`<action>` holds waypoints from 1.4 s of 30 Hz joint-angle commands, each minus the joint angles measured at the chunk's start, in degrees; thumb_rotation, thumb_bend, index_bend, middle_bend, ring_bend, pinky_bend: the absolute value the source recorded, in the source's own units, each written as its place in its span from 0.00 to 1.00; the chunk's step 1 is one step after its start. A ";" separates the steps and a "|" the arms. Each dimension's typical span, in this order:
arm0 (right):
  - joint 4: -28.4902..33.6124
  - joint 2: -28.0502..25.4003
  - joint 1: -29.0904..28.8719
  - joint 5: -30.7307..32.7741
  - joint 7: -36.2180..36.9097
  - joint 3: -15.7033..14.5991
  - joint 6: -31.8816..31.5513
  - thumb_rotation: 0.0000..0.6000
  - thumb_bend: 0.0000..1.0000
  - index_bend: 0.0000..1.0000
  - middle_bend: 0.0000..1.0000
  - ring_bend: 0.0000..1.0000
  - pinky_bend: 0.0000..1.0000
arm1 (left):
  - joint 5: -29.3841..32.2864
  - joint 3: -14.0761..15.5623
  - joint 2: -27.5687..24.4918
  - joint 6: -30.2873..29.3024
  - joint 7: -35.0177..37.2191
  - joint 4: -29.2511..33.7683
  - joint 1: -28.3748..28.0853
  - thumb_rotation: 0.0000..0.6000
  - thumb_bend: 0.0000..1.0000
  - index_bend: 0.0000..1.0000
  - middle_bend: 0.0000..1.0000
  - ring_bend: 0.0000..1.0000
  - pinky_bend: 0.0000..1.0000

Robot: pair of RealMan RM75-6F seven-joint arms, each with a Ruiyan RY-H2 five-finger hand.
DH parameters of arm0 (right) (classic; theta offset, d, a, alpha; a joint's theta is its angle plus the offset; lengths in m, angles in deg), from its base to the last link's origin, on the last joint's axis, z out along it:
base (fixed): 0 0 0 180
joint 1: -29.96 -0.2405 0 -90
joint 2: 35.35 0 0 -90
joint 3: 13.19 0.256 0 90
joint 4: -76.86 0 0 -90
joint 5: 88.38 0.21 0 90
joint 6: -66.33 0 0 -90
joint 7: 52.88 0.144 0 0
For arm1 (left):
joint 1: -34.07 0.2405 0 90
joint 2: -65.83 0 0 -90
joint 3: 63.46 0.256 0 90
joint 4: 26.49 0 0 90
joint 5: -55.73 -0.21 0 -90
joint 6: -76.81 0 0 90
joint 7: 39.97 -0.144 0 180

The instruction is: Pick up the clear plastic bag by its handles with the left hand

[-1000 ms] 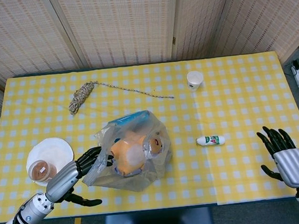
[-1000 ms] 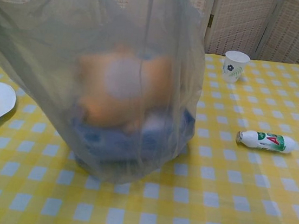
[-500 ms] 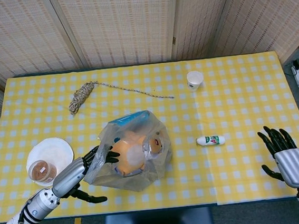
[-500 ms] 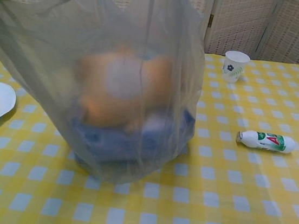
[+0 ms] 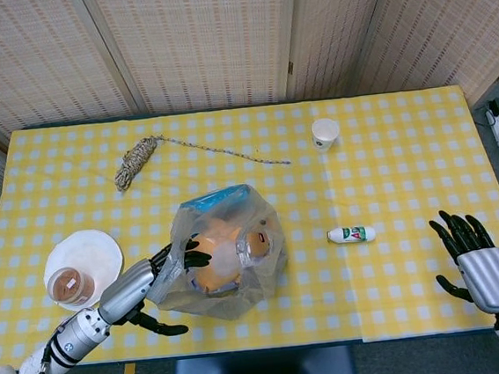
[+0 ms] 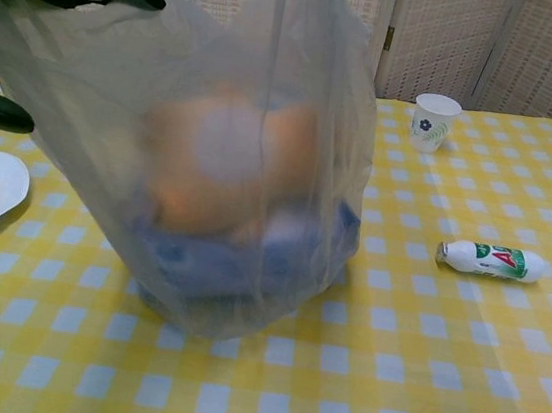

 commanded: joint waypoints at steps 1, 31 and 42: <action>0.00 0.00 0.00 0.00 0.00 0.00 0.00 1.00 0.27 0.00 0.00 0.00 0.00 | 0.17 -0.19 -0.08 0.99 1.46 0.57 -1.08 1.00 0.09 0.17 0.17 0.03 0.00; -0.32 -0.11 0.07 -0.25 0.65 0.15 -0.55 1.00 0.27 0.00 0.00 0.00 0.00 | -0.67 0.21 1.22 4.88 25.74 -1.50 -11.71 1.00 0.09 0.14 0.15 0.01 0.00; -0.40 -0.15 0.15 -0.70 0.93 -0.01 -0.80 1.00 0.27 0.00 0.00 0.00 0.00 | 0.01 0.32 2.09 6.17 27.02 -0.49 -14.04 1.00 0.09 0.14 0.15 0.01 0.00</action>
